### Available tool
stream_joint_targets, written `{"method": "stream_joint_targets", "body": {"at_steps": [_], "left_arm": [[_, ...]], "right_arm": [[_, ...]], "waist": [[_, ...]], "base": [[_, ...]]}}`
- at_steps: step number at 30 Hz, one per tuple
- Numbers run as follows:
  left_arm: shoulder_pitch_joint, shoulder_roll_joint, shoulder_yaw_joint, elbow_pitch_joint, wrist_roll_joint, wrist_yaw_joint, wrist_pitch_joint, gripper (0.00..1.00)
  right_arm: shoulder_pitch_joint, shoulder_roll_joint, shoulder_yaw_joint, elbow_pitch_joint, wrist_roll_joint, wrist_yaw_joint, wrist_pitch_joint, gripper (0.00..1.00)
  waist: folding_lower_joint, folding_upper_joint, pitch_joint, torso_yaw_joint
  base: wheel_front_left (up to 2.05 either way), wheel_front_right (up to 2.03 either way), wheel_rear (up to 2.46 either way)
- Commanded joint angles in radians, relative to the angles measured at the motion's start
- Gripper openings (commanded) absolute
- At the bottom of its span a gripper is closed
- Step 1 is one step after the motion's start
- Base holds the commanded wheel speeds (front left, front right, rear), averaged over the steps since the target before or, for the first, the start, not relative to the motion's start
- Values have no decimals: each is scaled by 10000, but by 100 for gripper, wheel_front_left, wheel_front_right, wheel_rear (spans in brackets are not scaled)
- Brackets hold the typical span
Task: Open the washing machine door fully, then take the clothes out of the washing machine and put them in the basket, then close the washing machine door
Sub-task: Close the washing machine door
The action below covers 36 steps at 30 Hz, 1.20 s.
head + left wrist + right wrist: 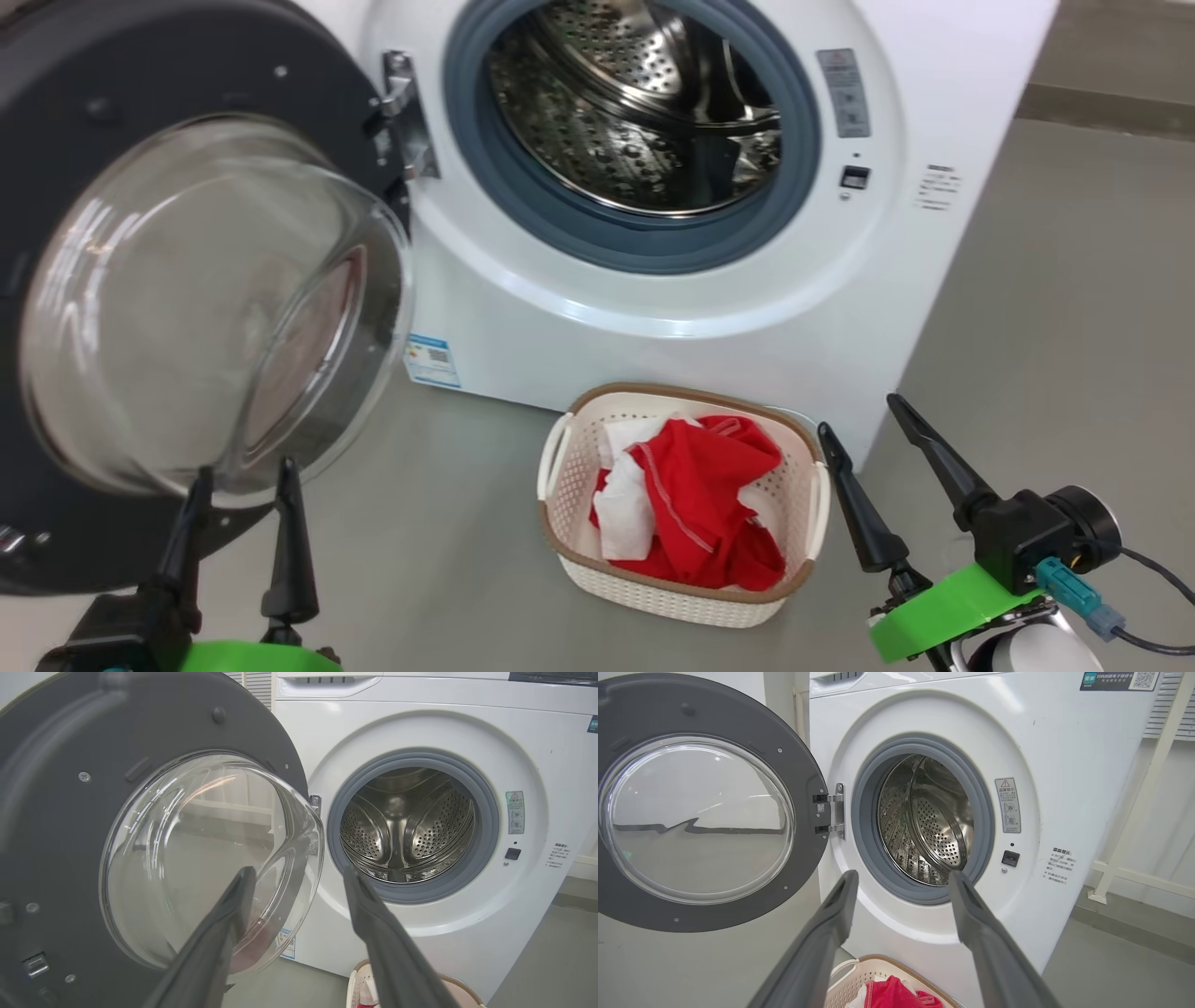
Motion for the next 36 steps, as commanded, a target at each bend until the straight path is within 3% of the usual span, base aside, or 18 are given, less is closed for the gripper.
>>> {"method": "stream_joint_targets", "body": {"at_steps": [1, 17, 36], "left_arm": [[-176, 198, 349, -356, 99, 116, 41, 100], [125, 340, 375, -967, 199, 495, 508, 100], [185, 519, 432, -1017, 176, 637, 475, 100]], "right_arm": [[-383, -58, 238, -279, -29, 62, -65, 100], [-300, 123, 324, -359, -29, 62, -65, 100], [-283, 155, 371, -242, 9, 62, -65, 100]], "waist": [[0, 0, -87, 344], [0, 0, -227, 1190], [0, 0, -193, 1119]], "base": [[0, 0, 0], [0, 0, 0], [0, 0, 0]]}}
